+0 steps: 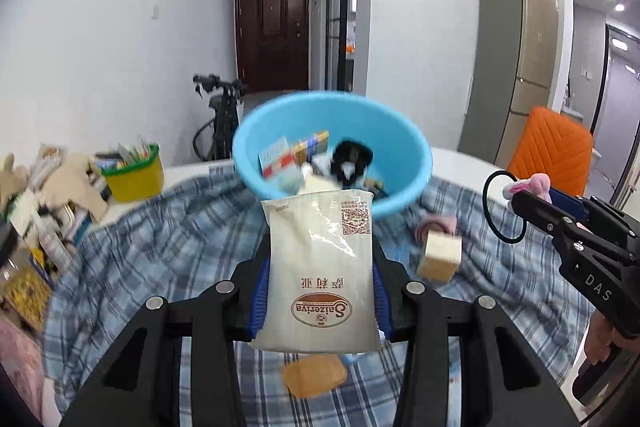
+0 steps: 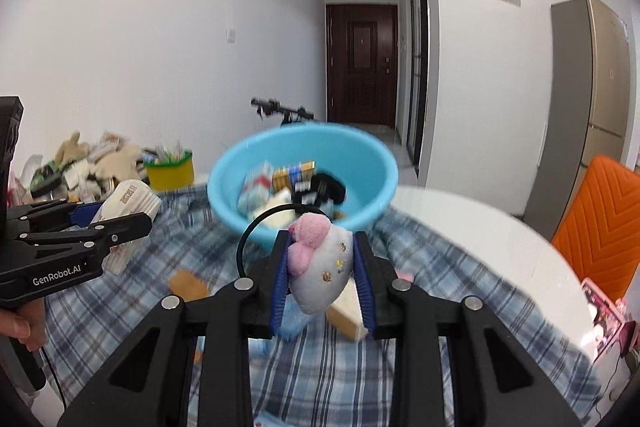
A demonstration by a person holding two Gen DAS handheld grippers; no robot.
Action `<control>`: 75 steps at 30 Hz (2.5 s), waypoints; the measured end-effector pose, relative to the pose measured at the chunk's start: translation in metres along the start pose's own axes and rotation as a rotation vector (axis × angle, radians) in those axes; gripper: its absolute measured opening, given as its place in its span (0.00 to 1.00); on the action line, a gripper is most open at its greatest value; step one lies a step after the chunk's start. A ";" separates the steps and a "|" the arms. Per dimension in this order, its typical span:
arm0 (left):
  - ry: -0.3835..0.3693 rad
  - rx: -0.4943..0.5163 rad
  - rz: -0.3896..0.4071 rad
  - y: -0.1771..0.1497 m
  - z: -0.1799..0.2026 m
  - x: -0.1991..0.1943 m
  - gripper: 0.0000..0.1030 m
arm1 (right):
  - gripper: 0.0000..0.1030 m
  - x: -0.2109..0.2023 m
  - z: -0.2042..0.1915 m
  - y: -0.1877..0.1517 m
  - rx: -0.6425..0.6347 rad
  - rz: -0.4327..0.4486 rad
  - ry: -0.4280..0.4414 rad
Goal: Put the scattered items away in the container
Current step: 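Lift and carry the tissue pack and bunny plush over the blue basin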
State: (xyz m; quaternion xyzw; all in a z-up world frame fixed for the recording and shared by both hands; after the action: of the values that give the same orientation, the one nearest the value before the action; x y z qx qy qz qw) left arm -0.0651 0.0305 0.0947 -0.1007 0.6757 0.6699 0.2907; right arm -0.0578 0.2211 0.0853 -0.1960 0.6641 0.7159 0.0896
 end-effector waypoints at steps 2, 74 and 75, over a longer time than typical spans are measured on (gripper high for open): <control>0.006 0.003 0.026 0.012 0.000 -0.007 0.43 | 0.28 -0.005 0.000 0.013 -0.005 0.028 -0.003; -0.042 -0.211 -0.023 0.203 -0.092 0.222 0.44 | 0.28 0.233 0.020 0.162 0.066 -0.216 -0.115; -0.034 -0.197 -0.036 0.204 -0.090 0.222 0.44 | 0.28 0.234 0.025 0.162 0.084 -0.230 -0.116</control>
State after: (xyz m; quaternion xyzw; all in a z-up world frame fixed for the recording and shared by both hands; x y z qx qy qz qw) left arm -0.3762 0.0165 0.1445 -0.1297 0.5998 0.7292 0.3029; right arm -0.3374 0.1986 0.1405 -0.2252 0.6602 0.6828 0.2175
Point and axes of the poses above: each gripper's, at about its wrist camera, not at the fingertips, and x roughly the way its jaws point, z to its right, y to its top, the point moved 1 cm from there along x, roughly the way its jaws point, and after that the axes turned 5 degrees about -y, right-handed, at the moved point
